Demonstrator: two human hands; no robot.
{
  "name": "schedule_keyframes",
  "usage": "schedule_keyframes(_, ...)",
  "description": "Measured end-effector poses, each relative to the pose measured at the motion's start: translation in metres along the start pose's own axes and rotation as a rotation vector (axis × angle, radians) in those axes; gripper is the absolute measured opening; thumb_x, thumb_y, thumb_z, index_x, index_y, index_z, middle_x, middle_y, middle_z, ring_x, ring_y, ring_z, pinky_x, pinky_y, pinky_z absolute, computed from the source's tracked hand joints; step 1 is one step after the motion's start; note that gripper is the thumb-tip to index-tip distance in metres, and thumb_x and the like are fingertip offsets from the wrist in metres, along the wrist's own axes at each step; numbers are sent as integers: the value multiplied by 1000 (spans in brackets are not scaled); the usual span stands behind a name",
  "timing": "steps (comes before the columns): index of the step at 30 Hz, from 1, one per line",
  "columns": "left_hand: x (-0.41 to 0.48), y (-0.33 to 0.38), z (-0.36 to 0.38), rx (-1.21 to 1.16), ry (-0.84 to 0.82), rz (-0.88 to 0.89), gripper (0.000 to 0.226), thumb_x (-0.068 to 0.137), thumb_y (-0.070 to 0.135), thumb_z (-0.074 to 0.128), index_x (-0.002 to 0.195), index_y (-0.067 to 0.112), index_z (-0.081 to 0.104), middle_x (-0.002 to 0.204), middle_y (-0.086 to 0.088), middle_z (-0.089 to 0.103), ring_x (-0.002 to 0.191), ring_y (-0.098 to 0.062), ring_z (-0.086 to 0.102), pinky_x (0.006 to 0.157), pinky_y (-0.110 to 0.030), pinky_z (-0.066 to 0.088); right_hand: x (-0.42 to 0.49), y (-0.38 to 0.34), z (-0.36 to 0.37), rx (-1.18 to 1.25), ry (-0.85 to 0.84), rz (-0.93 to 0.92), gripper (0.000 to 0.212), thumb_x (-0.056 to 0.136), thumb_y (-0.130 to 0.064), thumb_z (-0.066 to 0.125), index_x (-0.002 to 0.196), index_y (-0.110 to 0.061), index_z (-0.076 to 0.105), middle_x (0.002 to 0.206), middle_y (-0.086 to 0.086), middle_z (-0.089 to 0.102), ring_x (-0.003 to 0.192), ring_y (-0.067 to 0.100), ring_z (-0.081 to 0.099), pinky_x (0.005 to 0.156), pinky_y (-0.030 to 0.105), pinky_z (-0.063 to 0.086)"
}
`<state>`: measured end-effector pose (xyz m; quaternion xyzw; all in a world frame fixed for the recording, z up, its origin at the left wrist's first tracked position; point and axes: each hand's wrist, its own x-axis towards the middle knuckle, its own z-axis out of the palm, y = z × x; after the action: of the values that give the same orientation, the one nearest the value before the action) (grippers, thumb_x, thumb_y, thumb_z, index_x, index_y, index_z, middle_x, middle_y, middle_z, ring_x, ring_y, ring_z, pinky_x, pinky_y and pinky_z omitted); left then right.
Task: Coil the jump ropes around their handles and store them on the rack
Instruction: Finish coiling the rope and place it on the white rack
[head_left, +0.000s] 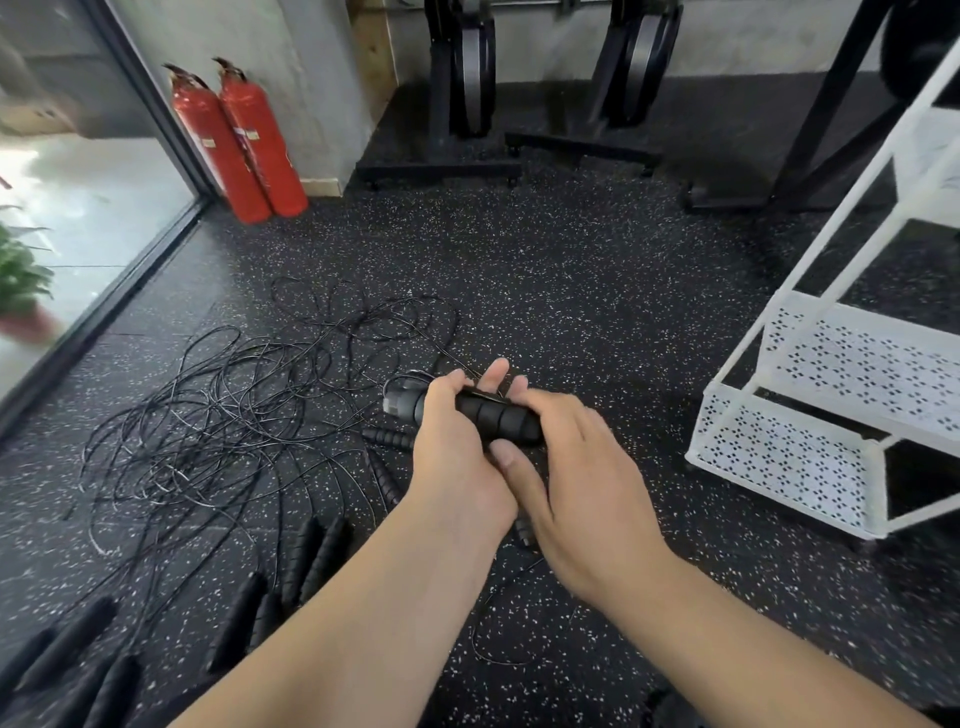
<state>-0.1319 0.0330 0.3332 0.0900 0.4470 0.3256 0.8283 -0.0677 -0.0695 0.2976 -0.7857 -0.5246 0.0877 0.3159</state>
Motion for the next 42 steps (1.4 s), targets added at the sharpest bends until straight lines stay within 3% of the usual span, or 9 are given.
schedule_keyframes(3,-1,-8,0,11,2,-31,42,105,39,62,74,15,76,78,-6,79,64,-28,77,80,-46,59,3,8,3,105,-4,22,48,101,-67,38,139,-38,46,129,-18,50,94,12,63,81,41,55)
schedule_keyframes(6,3,-12,-3,93,-32,-86,50,97,61,67,116,17,82,96,-9,81,90,-34,80,96,-49,60,6,13,4,154,64,29,33,102,-56,48,127,-35,55,116,-16,54,88,8,60,78,39,53)
schedule_keyframes(11,7,-18,-10,437,-155,25,97,66,77,86,140,18,65,127,-9,76,119,-24,73,112,-48,50,29,25,-23,200,67,197,17,106,-48,53,114,-33,56,101,-13,65,86,2,61,66,19,43)
schedule_keyframes(18,7,-22,-43,2098,-240,1186,103,91,65,68,168,25,13,172,1,8,162,-24,7,133,-45,13,34,73,-56,133,-345,421,33,106,-56,51,105,-25,63,85,-4,66,72,13,58,65,33,42)
schedule_keyframes(20,8,-26,-49,2385,-305,1147,109,91,70,66,168,22,6,171,-3,20,160,-28,21,131,-48,21,30,69,-54,215,-437,406,35,106,-57,53,100,-25,65,89,0,72,78,21,66,74,39,53)
schedule_keyframes(22,8,-25,-50,2397,-301,1055,94,93,65,67,161,28,15,149,2,50,132,-26,58,106,-43,50,27,66,-52,285,-473,386,39,105,-60,54,96,-24,67,94,5,75,87,29,69,88,51,60)
schedule_keyframes(25,7,-18,-48,2289,-288,1083,57,92,60,68,133,35,37,113,10,62,95,-22,68,74,-38,54,26,62,-53,422,-432,411,47,104,-63,51,95,-22,71,82,-6,71,80,12,62,77,40,55)
schedule_keyframes(33,6,0,-48,2003,-503,716,69,78,72,75,126,39,38,90,14,64,84,-11,64,76,-36,55,25,52,-44,516,-275,433,59,101,-72,46,95,-22,78,86,-6,80,84,3,73,90,39,55)
schedule_keyframes(42,12,-20,-52,2333,-119,1076,65,85,67,69,125,26,38,123,3,56,115,-26,57,96,-42,48,21,51,-13,561,-236,488,73,97,-83,41,105,-22,80,89,0,82,93,19,78,93,41,55)
